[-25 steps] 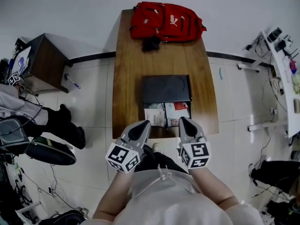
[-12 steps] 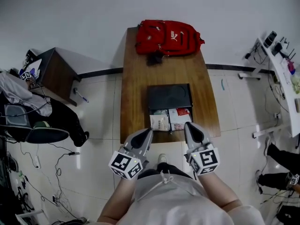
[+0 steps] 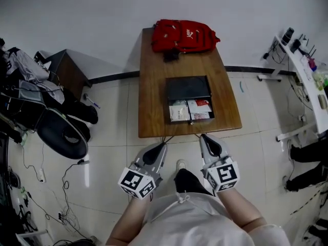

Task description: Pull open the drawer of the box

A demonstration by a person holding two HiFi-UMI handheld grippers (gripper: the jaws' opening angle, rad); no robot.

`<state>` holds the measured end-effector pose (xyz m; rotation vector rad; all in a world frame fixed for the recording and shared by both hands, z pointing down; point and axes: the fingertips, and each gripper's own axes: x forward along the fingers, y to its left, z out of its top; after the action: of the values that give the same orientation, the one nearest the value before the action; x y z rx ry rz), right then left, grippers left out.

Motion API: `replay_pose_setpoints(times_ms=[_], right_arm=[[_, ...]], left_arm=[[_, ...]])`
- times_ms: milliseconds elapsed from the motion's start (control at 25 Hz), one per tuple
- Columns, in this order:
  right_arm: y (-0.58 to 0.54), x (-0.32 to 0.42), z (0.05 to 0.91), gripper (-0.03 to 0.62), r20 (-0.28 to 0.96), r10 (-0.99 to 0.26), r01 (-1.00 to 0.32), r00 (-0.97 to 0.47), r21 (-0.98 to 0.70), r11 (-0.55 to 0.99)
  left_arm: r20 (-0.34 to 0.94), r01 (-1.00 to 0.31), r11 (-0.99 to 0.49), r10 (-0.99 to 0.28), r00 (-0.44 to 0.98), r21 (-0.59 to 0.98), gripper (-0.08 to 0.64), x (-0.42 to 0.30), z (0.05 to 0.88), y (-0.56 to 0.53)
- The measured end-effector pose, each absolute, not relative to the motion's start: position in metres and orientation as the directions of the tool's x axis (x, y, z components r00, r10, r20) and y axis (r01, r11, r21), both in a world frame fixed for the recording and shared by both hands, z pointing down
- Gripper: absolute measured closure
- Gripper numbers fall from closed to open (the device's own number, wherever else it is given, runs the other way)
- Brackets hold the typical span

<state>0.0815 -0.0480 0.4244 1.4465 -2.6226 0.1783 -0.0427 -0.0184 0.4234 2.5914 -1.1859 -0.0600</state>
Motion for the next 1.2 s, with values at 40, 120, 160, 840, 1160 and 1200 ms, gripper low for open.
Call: replay_pose_setpoints(times_ms=[40, 120, 160, 840, 1160, 1200], right_arm=[[-0.034, 0.079, 0.426, 0.584, 0.179, -0.831, -0.848, -0.526, -0.040, 0.528], [-0.008, 0.078, 0.427, 0.584, 0.179, -0.837, -0.854, -0.517, -0.045, 0.518], [0.006, 0.077, 0.427, 0.584, 0.180, -0.838, -0.856, -0.515, -0.048, 0.515], [0.158, 0.058, 0.402, 0.584, 0.141, -0.809, -0.821, -0.571, -0.063, 0.568], [0.166, 0.084, 0.366, 0.584, 0.079, -0.805, -0.805, -0.589, 0.030, 0.592], [0.167, 0.087, 0.364, 0.584, 0.083, -0.803, -0.804, -0.590, 0.027, 0.594]], left_arm=[[0.081, -0.732, -0.627, -0.742, 0.665, 0.268, 0.554, -0.045, 0.423, -0.005], [0.077, -0.724, -0.639, -0.734, 0.675, 0.262, 0.554, -0.046, 0.424, 0.021], [0.075, -0.720, -0.642, -0.730, 0.679, 0.264, 0.554, -0.047, 0.426, 0.034], [0.042, -0.703, -0.667, -0.717, 0.696, 0.248, 0.554, -0.045, 0.395, 0.174], [0.007, -0.709, -0.690, -0.716, 0.698, 0.147, 0.554, -0.025, 0.367, 0.183], [0.005, -0.713, -0.686, -0.720, 0.693, 0.146, 0.554, -0.025, 0.365, 0.183]])
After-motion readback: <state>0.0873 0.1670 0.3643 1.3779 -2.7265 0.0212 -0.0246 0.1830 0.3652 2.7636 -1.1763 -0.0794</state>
